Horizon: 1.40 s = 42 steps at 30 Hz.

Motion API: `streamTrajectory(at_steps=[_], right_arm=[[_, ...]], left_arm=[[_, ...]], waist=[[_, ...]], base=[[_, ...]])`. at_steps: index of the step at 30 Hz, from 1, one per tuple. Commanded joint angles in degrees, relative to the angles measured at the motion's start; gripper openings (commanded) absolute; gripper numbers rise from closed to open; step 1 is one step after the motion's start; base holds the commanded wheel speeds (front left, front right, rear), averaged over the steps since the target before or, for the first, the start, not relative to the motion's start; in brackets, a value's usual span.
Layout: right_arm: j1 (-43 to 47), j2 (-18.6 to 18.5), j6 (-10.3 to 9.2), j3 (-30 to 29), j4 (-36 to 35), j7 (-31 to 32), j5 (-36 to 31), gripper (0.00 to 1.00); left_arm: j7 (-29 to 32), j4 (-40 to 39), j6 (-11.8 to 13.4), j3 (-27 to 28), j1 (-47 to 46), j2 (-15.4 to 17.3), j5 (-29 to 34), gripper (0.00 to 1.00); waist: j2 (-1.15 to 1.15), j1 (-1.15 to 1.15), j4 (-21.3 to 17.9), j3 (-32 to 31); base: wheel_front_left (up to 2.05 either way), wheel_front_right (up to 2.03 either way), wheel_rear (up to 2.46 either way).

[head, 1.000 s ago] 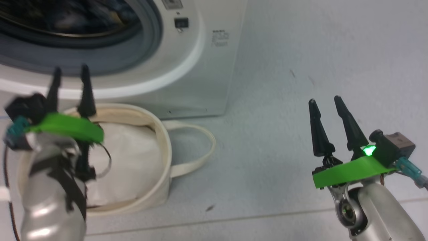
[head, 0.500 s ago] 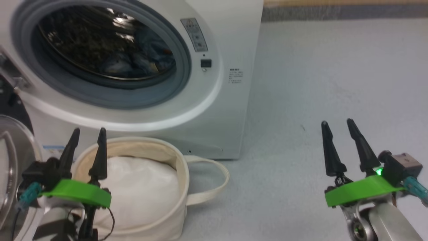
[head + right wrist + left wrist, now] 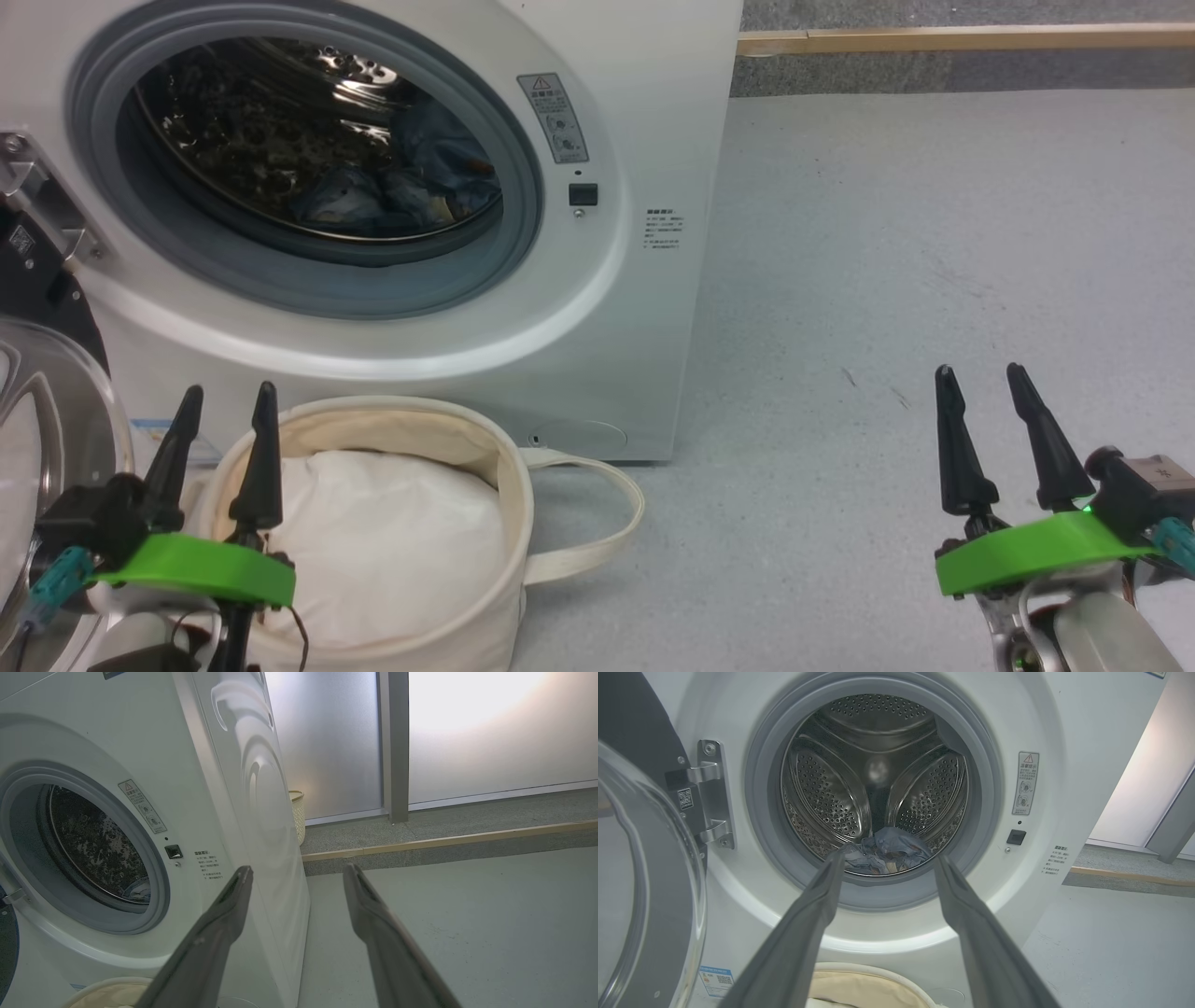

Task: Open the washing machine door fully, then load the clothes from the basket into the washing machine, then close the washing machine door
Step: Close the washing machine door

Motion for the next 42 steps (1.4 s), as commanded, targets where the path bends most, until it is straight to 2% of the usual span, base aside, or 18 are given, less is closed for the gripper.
streamTrajectory(at_steps=[1, 26, 42], right_arm=[[-0.6, -0.4, 0.03, 0.7, -1.6, -0.3, -0.3, 1.0], [-2.3, -0.2, 0.03, 2.5, -1.9, -0.3, 0.5, 1.0], [-2.4, -0.3, 0.03, 3.0, -2.1, -0.3, 1.0, 1.0]], left_arm=[[-0.3, -2.5, -0.3, 2.3, -1.4, 1.5, 0.1, 1.0], [-0.3, -2.5, -0.3, 4.3, -1.8, 0.1, -1.1, 1.0], [-0.3, -3.0, -0.3, 5.8, -1.9, -0.5, -0.7, 1.0]], waist=[[0.0, 0.0, -0.1, 0.2], [0.0, 0.0, -0.5, 1.1], [0.0, 0.0, 0.1, 1.3]], base=[[0.0, 0.0, 0.0], [-0.1, 0.07, 0.04], [-1.62, 1.76, -0.14]])
